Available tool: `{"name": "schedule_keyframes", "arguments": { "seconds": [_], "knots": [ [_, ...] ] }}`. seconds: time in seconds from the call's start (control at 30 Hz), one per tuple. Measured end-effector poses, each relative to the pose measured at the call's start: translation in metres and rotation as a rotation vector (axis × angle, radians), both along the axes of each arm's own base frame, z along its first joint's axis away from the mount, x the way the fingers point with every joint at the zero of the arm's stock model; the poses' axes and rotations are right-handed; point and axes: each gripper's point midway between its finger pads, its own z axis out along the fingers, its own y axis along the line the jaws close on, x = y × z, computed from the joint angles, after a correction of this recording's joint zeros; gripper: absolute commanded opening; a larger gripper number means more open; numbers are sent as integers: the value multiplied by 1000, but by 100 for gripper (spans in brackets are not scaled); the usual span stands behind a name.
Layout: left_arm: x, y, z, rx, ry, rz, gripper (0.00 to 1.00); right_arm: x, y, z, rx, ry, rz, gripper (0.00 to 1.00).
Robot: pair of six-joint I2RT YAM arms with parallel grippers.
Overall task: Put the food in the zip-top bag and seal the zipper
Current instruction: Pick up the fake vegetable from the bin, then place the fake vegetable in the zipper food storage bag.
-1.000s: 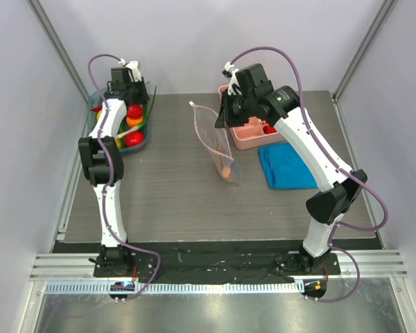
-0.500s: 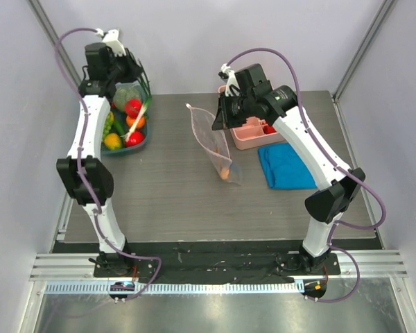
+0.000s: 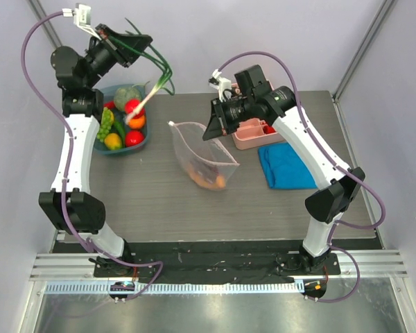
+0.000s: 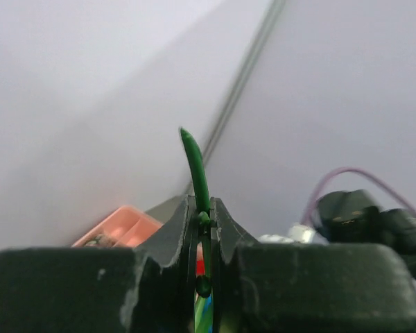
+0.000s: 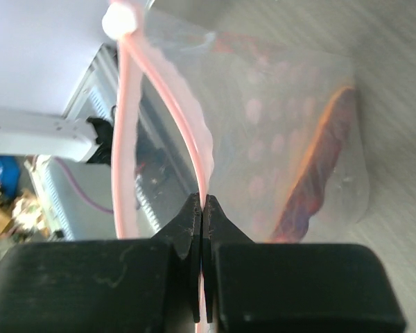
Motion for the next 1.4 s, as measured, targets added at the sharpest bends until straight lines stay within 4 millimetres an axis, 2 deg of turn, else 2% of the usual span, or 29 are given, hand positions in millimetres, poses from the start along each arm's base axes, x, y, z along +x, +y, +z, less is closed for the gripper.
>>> {"name": "schedule_keyframes", "arguments": {
  "seconds": [0.13,0.23,0.33,0.47,0.8,0.93,1.13,1.23,1.4],
  "knots": [
    [-38,-18,44,-121,-116,-160,0,-15,5,-4,37,63,70,1],
    [-70,-39,68,-158,-210,-266,0,-25,8,-6,61,107,113,1],
    [-103,-66,81,-179,-280,-380,0,-32,9,-6,84,142,146,1],
    [-136,-89,91,-203,-341,-487,0,-40,10,-9,112,193,183,1],
    [-180,-95,110,-250,-447,-570,0,-46,8,-2,186,283,220,1],
    [-199,-114,106,-271,-435,-658,0,-47,9,2,209,295,229,1],
    [-219,-144,89,-282,-388,-769,0,-47,11,4,223,317,230,1],
    [-224,-157,70,-273,-346,-813,0,-46,13,3,225,326,229,1],
    [-219,-175,32,-259,-247,-857,0,-47,14,4,226,328,232,1]
  ]
}}
